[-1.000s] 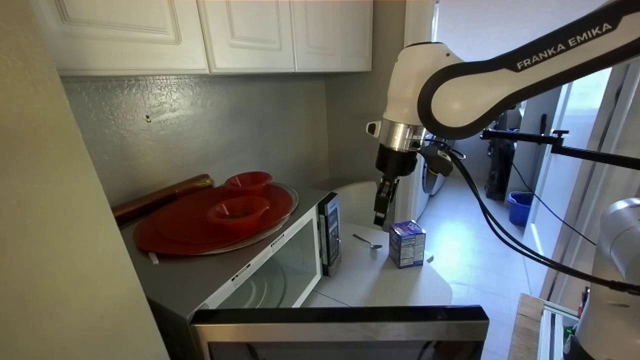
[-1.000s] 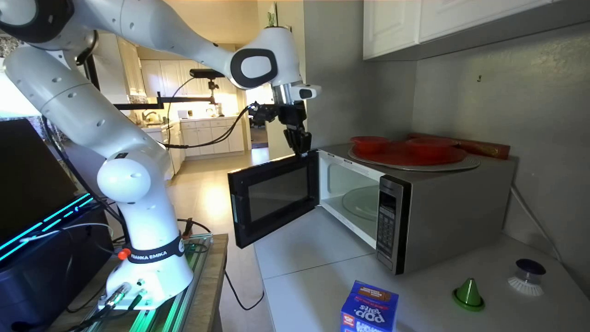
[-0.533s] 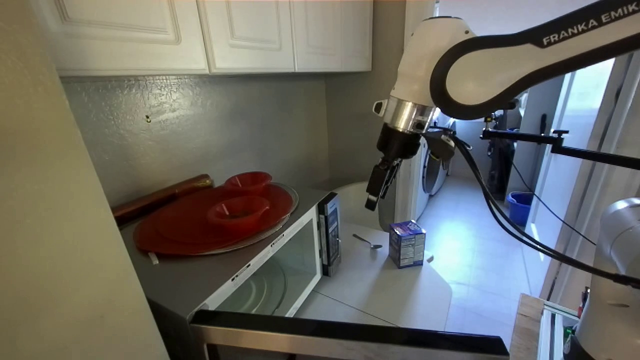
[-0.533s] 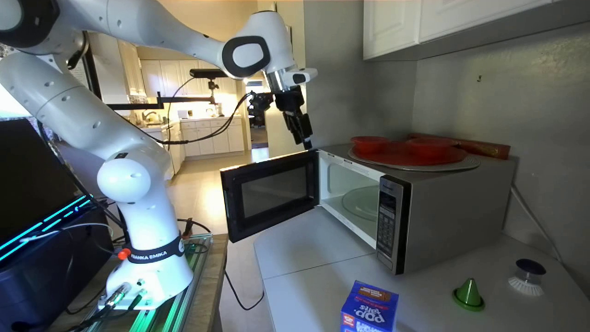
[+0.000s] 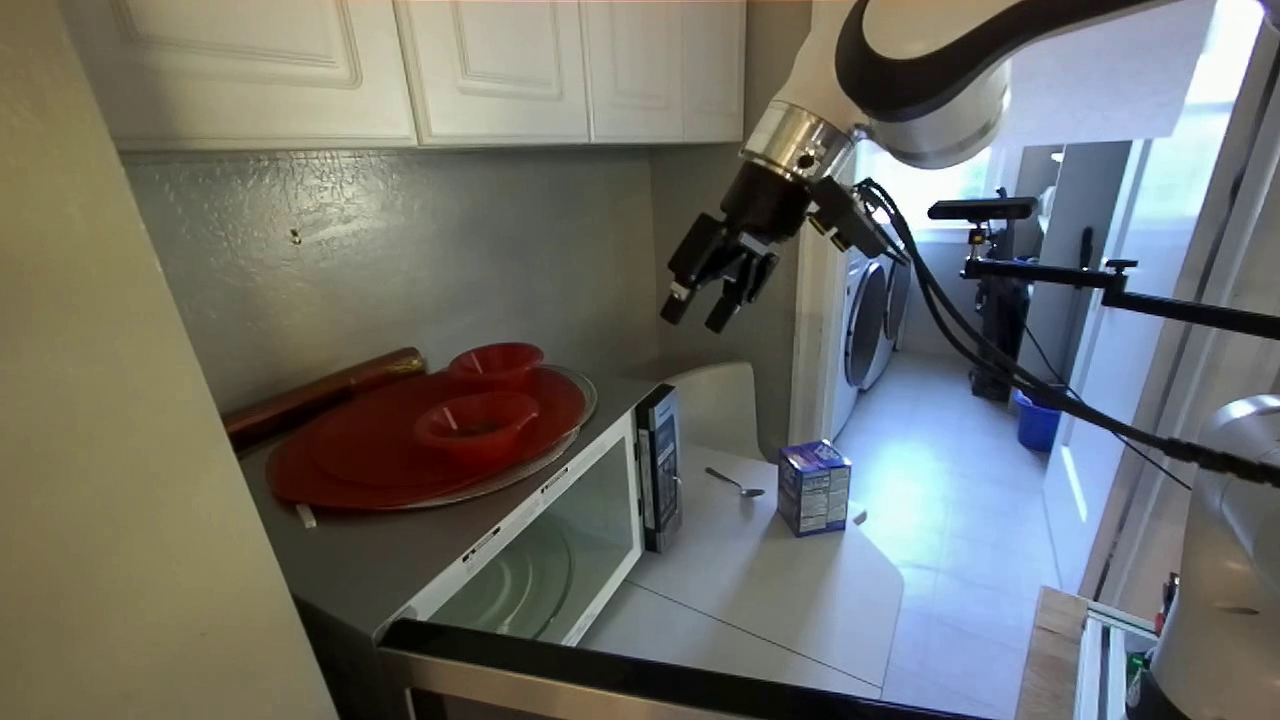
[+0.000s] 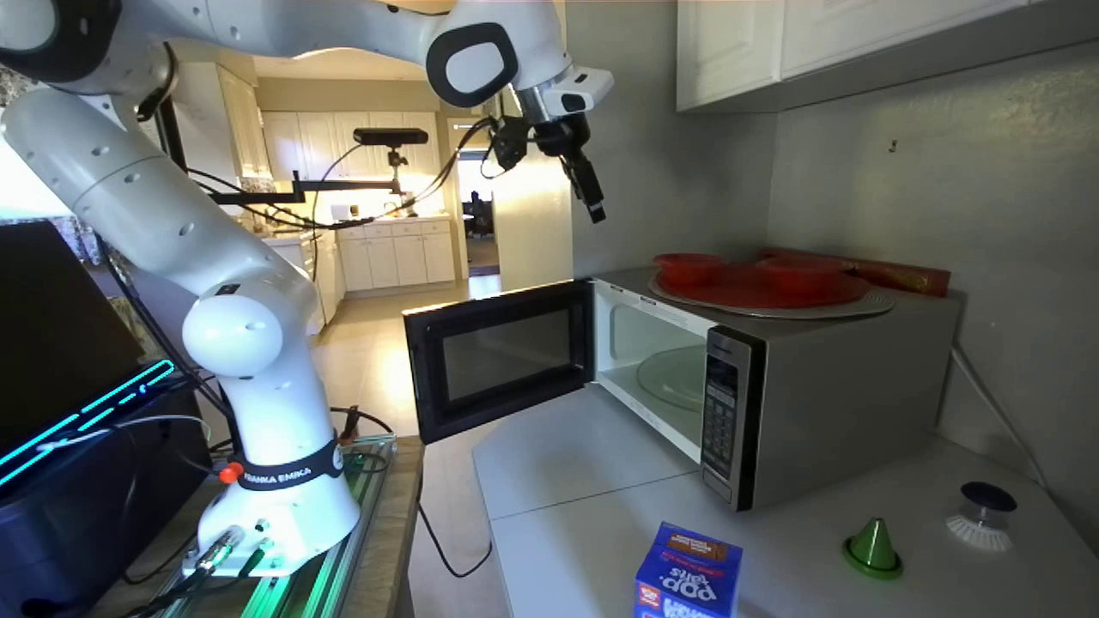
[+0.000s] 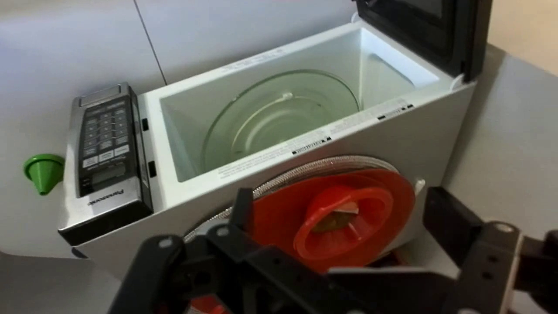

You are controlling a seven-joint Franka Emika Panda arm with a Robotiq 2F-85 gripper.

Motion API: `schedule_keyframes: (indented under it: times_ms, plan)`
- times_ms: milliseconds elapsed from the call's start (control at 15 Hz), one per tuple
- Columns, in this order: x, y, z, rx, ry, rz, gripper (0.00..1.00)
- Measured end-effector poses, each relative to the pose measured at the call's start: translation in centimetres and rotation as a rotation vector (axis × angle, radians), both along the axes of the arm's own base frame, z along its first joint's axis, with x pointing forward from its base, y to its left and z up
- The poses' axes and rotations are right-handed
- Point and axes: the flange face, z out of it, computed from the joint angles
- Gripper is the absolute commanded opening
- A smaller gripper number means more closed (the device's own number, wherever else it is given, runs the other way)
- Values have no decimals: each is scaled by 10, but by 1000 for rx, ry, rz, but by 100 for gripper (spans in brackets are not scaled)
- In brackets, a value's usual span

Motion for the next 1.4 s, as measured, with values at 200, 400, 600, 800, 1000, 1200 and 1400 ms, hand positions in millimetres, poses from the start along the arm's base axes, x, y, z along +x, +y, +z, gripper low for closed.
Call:
schedule_keyframes:
  times_ms: [200, 400, 600, 800, 1000, 1200, 1400]
  plan:
    - [28, 7, -3, 96, -26, -66, 100]
    - [61, 15, -24, 144, -43, -132, 100]
    - [88, 24, -52, 148, -20, -187, 100]
    - [108, 31, -74, 149, -3, -222, 100]
    - [115, 33, -77, 152, -2, -228, 100]
    - [116, 33, -76, 153, -4, -229, 100]
    - [117, 33, -81, 155, 6, -232, 100]
